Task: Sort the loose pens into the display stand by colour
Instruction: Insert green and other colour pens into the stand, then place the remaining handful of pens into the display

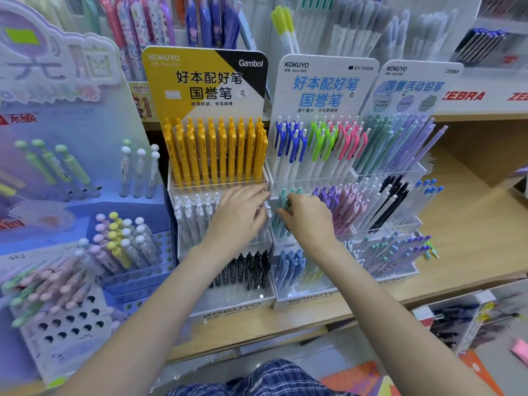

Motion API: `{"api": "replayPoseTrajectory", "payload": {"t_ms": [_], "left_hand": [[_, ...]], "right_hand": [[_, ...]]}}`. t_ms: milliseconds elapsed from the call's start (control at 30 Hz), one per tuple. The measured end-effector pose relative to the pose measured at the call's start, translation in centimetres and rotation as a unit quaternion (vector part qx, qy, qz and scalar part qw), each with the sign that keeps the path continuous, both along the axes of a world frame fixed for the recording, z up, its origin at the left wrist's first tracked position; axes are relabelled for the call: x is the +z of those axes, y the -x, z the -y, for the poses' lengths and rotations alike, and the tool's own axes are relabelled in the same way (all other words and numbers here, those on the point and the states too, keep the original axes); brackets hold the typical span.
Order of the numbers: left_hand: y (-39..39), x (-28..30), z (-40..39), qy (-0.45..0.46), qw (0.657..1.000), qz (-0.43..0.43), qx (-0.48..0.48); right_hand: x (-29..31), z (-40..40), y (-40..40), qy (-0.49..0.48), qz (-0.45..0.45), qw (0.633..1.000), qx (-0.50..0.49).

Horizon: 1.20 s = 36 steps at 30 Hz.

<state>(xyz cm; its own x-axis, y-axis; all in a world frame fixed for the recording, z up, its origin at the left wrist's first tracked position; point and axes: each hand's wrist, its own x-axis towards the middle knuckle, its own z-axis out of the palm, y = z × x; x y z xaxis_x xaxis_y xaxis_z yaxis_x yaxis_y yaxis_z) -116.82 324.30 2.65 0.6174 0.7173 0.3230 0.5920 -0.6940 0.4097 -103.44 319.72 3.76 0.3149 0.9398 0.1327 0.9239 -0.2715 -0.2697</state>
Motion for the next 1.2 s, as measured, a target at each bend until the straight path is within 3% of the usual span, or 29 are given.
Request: {"api": "replayPoseTrajectory", "payload": {"t_ms": [200, 333, 467, 633, 733, 800, 867, 933, 1067, 1200], "left_hand": [[0.1, 0.3, -0.1, 0.008, 1.0, -0.018, -0.008], [0.0, 0.8, 0.6, 0.013, 1.0, 0.015, 0.009], [-2.5, 2.0, 2.6, -0.021, 0.993, 0.118, 0.019], [-11.2, 0.9, 6.0, -0.036, 0.986, 0.151, -0.063], [-18.3, -0.9, 7.8, -0.049, 0.983, 0.15, -0.093], [-23.4, -1.8, 8.5, -0.047, 0.984, 0.15, -0.081], [-28.2, -1.9, 9.2, -0.034, 0.987, 0.149, -0.054], [-32.0, -1.9, 9.9, -0.028, 0.99, 0.137, -0.034], [-36.3, -2.3, 11.4, -0.016, 0.996, 0.089, 0.021], [-39.3, -3.3, 12.6, 0.014, 0.998, 0.049, 0.047]], "right_hand": [[-0.3, 1.1, 0.2, -0.025, -0.004, 1.0, -0.001], [0.7, 4.6, -2.1, -0.136, -0.13, 0.982, 0.017], [0.7, 7.5, -8.9, -0.184, -0.201, 0.961, -0.051], [-2.9, 10.8, -21.6, -0.172, -0.207, 0.956, -0.117], [-6.6, 12.3, -31.0, -0.121, -0.218, 0.953, -0.171], [-9.5, 12.3, -36.8, -0.026, -0.238, 0.953, -0.185], [-12.2, 11.8, -40.9, 0.113, -0.217, 0.959, -0.144], [-14.4, 11.1, -42.6, 0.189, -0.21, 0.954, -0.098], [-16.7, 9.4, -43.5, 0.269, -0.213, 0.939, -0.015], [-16.6, 7.7, -47.0, 0.259, -0.199, 0.944, 0.052]]}}
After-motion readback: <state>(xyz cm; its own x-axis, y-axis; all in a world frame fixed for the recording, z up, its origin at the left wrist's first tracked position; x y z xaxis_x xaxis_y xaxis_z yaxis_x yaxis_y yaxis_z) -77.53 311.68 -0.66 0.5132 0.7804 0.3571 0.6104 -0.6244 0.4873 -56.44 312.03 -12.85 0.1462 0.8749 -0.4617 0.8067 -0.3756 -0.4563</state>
